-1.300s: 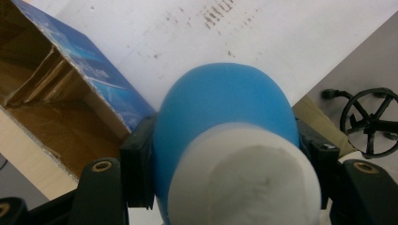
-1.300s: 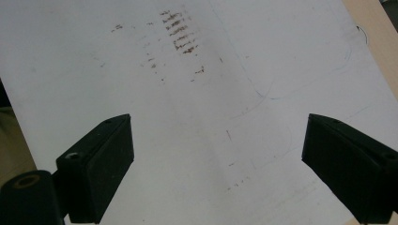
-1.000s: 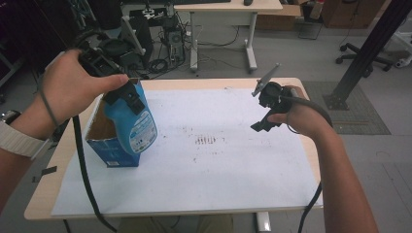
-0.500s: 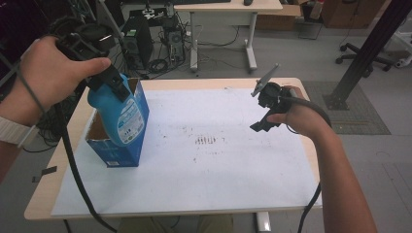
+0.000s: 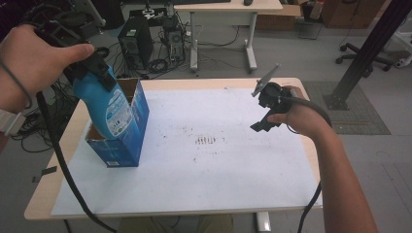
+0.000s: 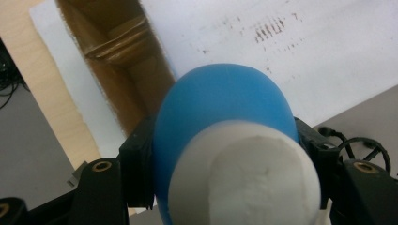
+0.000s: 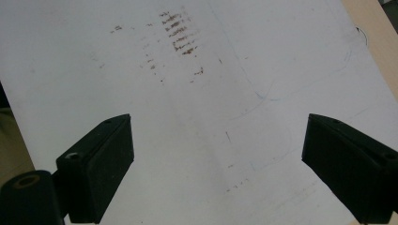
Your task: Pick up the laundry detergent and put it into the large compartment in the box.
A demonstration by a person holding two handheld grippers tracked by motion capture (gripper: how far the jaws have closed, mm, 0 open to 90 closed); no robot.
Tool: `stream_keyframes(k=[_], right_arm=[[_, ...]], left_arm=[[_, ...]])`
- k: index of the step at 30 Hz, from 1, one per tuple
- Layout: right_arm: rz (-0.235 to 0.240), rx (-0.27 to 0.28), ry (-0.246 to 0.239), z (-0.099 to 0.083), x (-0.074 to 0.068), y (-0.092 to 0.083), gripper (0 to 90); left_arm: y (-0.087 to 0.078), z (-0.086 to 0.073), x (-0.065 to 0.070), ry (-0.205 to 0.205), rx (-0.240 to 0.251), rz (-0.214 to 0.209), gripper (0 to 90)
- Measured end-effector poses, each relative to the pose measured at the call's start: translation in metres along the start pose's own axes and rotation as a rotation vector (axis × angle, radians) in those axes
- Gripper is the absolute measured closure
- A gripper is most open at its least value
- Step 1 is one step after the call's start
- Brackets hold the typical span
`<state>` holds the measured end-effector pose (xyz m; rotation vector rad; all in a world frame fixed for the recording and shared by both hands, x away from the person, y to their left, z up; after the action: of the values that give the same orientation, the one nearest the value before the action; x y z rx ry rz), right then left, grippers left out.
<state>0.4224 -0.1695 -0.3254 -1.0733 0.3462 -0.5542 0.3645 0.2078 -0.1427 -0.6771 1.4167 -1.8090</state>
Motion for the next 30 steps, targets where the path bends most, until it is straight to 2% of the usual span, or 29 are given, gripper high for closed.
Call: stream_keyframes(k=[17,30], right_arm=[[0.004,-0.009,0.000,0.001,0.000,0.002,9.2],[0.001,-0.008,0.003,0.001,0.002,0.003,9.2]], left_arm=[[-0.006,-0.003,-0.029,-0.128,-0.001,0.024,37.5],[-0.004,-0.005,-0.050,-0.200,0.004,0.056,37.5]])
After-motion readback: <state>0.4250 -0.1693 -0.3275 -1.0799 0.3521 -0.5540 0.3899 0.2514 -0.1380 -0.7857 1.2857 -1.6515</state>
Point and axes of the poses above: each handheld gripper's, and its own axes: y roughly forward along the jaws, z roughly out of its top, x roughly to its right, the point moved 8 cm from there along y, roughly forward along the jaws, and after that the axes turned 14 degrees about y, right-handed, at the moved point
